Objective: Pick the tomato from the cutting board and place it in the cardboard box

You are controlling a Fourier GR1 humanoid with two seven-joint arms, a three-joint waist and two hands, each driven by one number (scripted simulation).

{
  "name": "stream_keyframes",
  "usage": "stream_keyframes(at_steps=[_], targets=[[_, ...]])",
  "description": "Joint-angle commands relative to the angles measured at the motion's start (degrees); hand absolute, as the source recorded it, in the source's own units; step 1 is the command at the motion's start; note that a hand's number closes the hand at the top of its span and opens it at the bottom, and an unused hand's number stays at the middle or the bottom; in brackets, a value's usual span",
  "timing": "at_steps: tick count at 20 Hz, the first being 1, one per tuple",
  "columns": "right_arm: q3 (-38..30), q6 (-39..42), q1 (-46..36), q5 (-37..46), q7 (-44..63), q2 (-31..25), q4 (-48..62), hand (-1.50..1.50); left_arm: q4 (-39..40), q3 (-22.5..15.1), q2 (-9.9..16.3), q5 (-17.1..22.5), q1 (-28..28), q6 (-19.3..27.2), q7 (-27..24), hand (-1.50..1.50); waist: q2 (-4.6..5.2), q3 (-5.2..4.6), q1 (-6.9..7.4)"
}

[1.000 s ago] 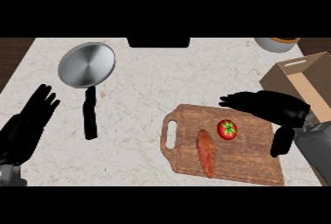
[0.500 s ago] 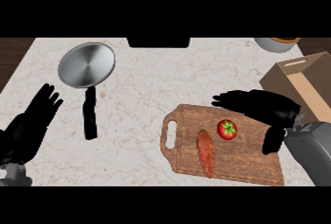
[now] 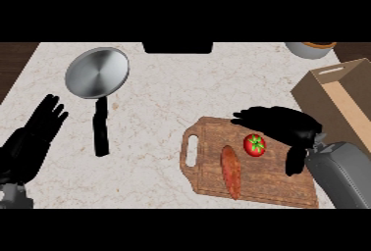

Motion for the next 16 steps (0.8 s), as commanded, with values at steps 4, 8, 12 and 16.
stream_keyframes(at_steps=[4,8,12,16], targets=[[-0.42,0.69,2.8,4.98,2.78,2.74,-2.24,-1.5,1.24,1.39,-1.71,-1.34,2.49,-2.93,-3.4,0.0,-0.03,-0.01,-0.1],[-1.54,-3.69,-1.48,8.48,-2.67,3.81,8.23,-1.5,-1.39,0.77,-2.74,-2.57,-1.3,-0.52,1.92,0.0,0.04,0.02,0.1],[0.37,-3.89,2.01,11.53,0.09,6.48,4.27,-1.5,-0.69,0.08,-4.93,-4.52,1.34,-0.92,-0.37,0.0,0.01,0.01,-0.04],[0.4,-2.65,0.99,13.63,-2.79,5.42,7.41,-1.5,-2.52,2.9,-3.14,-2.02,3.45,-4.55,0.37,0.0,-0.01,0.01,0.11]])
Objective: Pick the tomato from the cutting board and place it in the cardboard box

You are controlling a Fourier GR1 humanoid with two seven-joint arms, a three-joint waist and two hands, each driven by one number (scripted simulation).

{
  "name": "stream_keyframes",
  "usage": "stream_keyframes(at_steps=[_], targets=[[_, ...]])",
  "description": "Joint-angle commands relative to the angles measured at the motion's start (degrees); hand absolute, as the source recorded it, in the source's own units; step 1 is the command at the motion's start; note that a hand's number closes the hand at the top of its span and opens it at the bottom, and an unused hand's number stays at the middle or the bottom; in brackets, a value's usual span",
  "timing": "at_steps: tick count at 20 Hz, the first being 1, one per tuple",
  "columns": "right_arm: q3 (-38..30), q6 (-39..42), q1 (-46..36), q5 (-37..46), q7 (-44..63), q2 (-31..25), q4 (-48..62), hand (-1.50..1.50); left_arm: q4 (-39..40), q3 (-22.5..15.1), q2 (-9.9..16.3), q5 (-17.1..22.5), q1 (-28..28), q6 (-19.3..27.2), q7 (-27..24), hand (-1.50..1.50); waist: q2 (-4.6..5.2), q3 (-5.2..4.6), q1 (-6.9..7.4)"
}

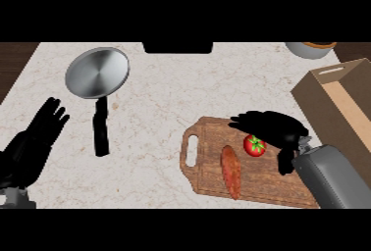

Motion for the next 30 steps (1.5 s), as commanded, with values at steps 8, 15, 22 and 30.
stream_keyframes(at_steps=[8,15,22,30], targets=[[-0.5,-5.26,2.81,6.6,-4.27,0.51,4.8,-1.5,-0.54,0.75,-1.94,-2.04,-1.18,0.04,1.66,0.0,0.0,0.01,-0.08],[-1.59,-8.06,-1.57,8.99,-4.32,6.0,13.34,-1.5,2.03,0.8,-2.64,-3.25,-4.23,-0.27,1.22,0.0,0.07,0.01,0.05],[-3.6,-10.92,-1.55,8.77,-10.55,4.43,11.59,1.5,4.24,2.34,-3.16,-3.77,-2.42,-1.79,-2.16,0.0,0.05,0.0,-0.08],[-18.38,-9.33,-0.37,7.23,14.85,11.69,13.62,1.5,0.53,2.82,-3.27,-2.59,-0.55,-1.42,0.26,0.0,-0.11,-0.09,-1.35]])
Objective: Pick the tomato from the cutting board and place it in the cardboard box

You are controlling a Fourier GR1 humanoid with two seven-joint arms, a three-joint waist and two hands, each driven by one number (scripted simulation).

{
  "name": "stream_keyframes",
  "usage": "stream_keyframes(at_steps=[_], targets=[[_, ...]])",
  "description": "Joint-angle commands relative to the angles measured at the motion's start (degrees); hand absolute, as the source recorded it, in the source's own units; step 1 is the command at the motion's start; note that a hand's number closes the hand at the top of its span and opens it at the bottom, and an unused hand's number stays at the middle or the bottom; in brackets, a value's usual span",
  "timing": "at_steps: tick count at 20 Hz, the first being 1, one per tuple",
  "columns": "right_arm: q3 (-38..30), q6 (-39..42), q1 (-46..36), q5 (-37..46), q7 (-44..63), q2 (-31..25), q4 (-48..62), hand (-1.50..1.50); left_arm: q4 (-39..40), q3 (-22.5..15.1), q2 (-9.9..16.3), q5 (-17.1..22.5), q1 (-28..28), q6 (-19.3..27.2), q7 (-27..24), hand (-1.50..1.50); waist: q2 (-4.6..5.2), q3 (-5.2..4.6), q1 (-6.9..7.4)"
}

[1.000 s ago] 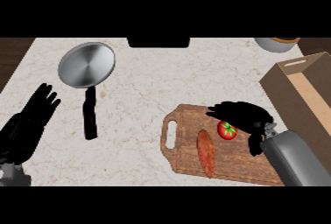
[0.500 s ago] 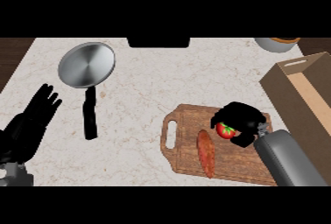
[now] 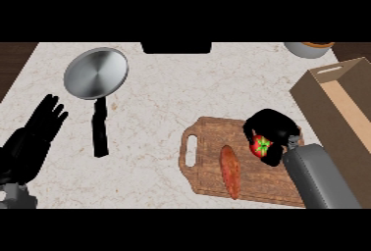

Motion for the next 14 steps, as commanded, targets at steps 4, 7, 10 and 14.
stream_keyframes(at_steps=[4,7,10,14], targets=[[-17.24,-3.88,0.99,-0.86,30.59,8.03,2.07,1.5,-1.76,0.29,0.14,-0.17,0.87,0.55,0.68,0.0,-0.22,0.02,-0.7],[-16.6,-5.55,-4.21,-1.79,40.39,11.86,3.36,1.5,-1.0,-1.1,-0.49,-0.96,0.67,-0.15,-0.3,0.0,0.09,0.02,0.87],[-14.39,-12.52,-3.95,1.04,43.91,12.0,2.07,1.5,-2.66,-0.46,-0.35,0.75,0.7,-0.32,1.97,0.0,-0.01,0.04,0.78],[-12.46,-11.51,-2.36,2.22,44.85,12.08,-7.3,1.5,-5.79,0.09,0.16,0.95,3.82,-1.13,2.22,0.0,-0.26,0.01,0.36]])
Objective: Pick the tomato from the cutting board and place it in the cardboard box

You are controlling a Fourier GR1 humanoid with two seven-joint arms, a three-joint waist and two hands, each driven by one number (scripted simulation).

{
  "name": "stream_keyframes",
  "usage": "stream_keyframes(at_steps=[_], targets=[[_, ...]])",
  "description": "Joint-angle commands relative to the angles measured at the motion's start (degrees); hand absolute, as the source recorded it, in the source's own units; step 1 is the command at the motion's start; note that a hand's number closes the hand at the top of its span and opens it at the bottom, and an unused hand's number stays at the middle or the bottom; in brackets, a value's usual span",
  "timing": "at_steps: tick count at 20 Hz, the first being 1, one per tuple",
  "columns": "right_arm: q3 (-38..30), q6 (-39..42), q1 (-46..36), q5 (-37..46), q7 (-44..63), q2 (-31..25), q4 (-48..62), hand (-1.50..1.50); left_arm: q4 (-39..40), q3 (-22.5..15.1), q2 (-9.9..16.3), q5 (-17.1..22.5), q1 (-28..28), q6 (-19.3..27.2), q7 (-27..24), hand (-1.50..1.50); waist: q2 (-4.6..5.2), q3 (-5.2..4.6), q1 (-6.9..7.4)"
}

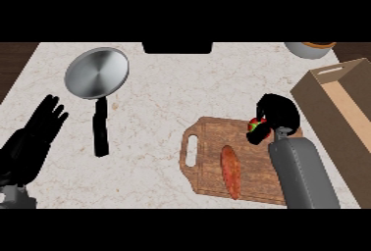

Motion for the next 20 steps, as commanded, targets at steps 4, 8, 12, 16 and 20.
stream_keyframes(at_steps=[4,8,12,16,20], targets=[[7.92,4.19,-0.08,-0.47,8.9,0.77,-17.26,1.5,0.59,0.67,0.31,-0.37,-0.48,0.28,0.64,0.0,-0.28,-0.03,-0.55],[6.77,4.93,-5.06,2.42,12.15,0.28,-25.09,1.5,1.19,-1.23,-2.24,-1.95,1.53,0.47,-2.52,0.0,-0.31,-0.04,-0.57],[8.55,6.69,-8.94,5.67,20.65,0.78,-33.14,1.5,2.96,1.65,0.58,0.19,-1.31,-1.02,-1.98,0.0,-0.23,-0.07,-0.58],[4.35,8.58,-6.67,6.79,22.39,-2.02,-38.94,1.5,3.21,2.39,0.98,1.05,-1.76,-1.27,-0.83,0.0,-0.08,-0.02,-0.59],[-0.34,16.09,-12.3,6.04,23.85,-7.45,-41.81,1.5,2.81,-0.35,-1.53,-2.06,-1.71,1.09,-1.09,0.0,-0.1,-0.02,-0.52]])
